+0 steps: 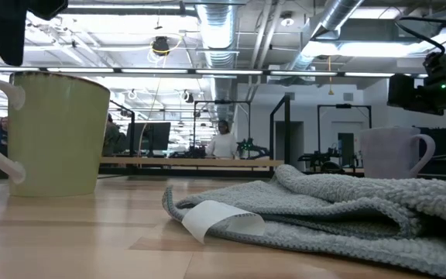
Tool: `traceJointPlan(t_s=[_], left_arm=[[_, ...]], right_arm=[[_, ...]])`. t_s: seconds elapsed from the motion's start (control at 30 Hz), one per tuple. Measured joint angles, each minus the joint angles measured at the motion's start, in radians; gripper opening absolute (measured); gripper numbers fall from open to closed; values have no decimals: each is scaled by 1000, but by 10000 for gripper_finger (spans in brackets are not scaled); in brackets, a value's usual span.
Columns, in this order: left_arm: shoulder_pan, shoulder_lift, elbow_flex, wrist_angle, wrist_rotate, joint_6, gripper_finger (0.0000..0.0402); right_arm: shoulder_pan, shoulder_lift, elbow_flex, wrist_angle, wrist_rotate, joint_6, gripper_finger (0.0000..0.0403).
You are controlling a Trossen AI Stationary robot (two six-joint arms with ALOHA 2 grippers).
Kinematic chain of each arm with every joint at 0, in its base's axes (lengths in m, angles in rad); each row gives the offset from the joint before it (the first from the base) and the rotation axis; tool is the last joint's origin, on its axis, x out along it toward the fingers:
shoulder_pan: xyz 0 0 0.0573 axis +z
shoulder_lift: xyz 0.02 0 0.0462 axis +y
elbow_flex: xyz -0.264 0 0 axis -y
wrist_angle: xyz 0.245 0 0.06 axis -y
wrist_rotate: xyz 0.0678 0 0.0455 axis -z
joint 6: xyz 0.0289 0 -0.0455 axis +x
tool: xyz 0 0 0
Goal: Stack small to large cups/mugs on shelf
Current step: Put the green mug on the shelf
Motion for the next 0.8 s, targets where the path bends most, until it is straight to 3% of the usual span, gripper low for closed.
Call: traceJointPlan(t_s=[0.57,0.8], left_arm=[[27,28,0,-41,18,-3,270],[27,28,0,6,17,82,270]], right_arm=[[0,0,0,0,0,0,256],[0,0,0,0,0,0,256]])
